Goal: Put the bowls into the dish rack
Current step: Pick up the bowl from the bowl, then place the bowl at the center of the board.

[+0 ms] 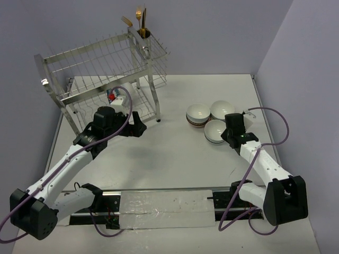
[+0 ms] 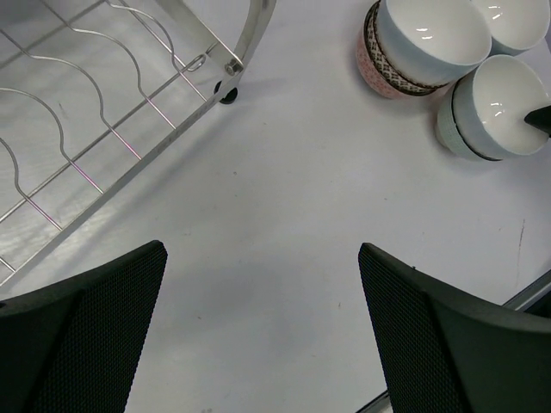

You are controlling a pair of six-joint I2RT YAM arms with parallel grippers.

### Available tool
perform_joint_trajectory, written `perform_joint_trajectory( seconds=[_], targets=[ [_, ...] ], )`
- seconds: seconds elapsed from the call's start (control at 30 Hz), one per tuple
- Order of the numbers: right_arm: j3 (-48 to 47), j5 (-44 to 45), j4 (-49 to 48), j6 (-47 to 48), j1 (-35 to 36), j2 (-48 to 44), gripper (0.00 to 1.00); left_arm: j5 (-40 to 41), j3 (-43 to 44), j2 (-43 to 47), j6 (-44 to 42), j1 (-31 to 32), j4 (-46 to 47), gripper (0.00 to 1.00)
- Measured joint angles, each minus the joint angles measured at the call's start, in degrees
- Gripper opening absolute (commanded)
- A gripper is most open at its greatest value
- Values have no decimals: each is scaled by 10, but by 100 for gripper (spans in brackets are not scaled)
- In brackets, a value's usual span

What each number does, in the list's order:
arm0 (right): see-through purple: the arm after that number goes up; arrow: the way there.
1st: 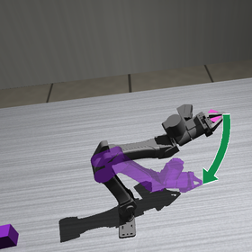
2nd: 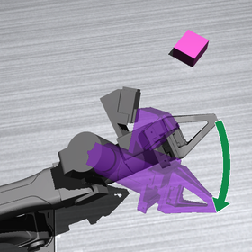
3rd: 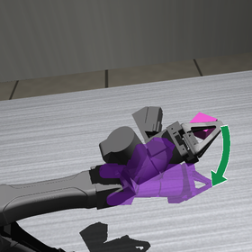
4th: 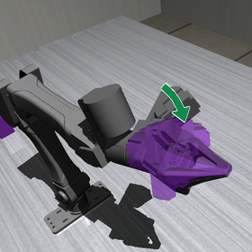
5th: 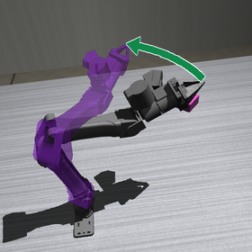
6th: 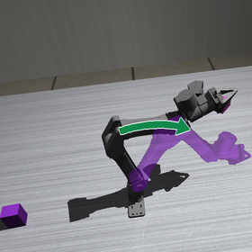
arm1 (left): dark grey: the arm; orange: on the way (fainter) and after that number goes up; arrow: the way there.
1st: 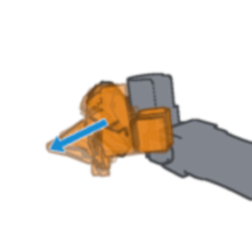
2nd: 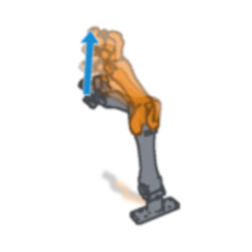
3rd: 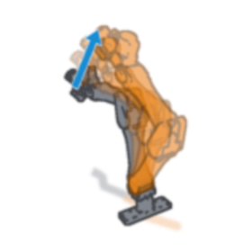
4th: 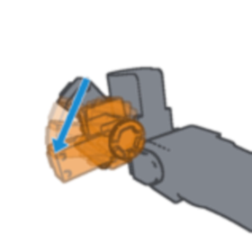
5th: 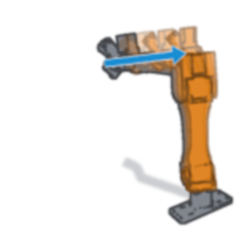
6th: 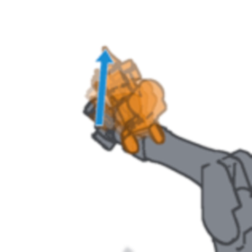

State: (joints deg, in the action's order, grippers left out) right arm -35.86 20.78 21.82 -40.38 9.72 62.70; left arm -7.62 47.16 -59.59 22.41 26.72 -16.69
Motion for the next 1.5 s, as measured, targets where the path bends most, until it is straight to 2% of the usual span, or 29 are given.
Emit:
perform_joint_trajectory(
  seconds=[0.07,0.17,0.4,0.5,0.63,0.83,0.97,1.17,1.5],
  targets=[
    [3,3,0,0,0,-5,11,0,0,10,-13,0,-2,99],
    [8,9,14,5,0,-26,0,2,0,28,-33,0,-1,99],
    [3,27,35,33,17,-108,0,4,0,57,-74,0,1,99],
    [-17,41,51,53,68,-119,0,3,0,67,-94,0,0,99],
    [-71,30,59,86,174,-108,0,1,0,82,-117,1,-2,99],
    [-187,12,45,121,327,23,0,-14,-6,103,-133,6,7,99],
    [-236,-20,30,144,389,140,0,-18,-14,104,-137,18,9,99],
    [-247,-64,11,180,423,245,0,-23,-33,118,-138,37,9,99],
    [-245,-83,-53,209,430,282,3,-22,-47,95,-121,103,10,99]
  ],
)
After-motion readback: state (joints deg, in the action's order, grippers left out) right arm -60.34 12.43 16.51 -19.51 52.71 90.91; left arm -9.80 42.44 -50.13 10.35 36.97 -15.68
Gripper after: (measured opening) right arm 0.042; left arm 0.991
